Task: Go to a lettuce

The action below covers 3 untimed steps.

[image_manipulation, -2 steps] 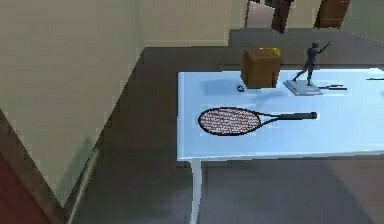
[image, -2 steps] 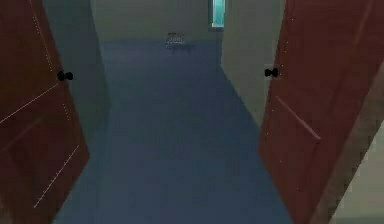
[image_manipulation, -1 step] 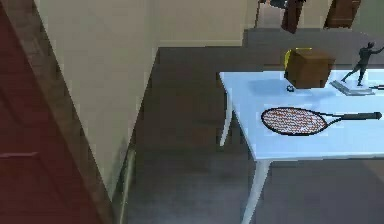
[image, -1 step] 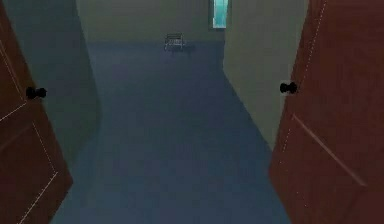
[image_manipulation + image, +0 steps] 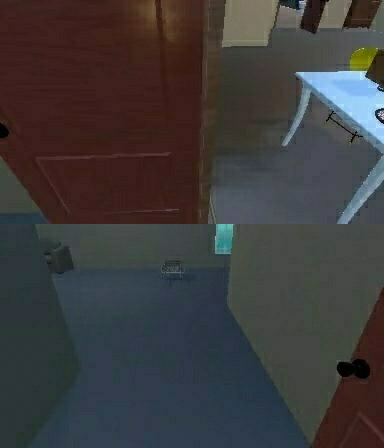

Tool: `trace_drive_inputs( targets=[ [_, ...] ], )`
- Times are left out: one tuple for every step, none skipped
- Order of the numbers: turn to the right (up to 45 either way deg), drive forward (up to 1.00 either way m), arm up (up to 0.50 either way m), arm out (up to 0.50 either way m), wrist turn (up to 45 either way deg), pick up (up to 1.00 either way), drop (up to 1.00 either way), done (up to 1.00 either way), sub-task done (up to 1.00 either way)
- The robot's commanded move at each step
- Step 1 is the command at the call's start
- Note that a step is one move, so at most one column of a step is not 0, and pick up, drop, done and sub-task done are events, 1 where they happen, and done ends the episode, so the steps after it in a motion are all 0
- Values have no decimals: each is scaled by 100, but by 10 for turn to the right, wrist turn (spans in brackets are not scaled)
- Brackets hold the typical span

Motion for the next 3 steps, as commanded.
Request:
trace_drive_inputs(
  targets=[
    [0,100,0,0,0,0,0,0,0],
    [0,100,0,0,0,0,0,0,0],
    [0,100,0,0,0,0,0,0,0]
  ],
)
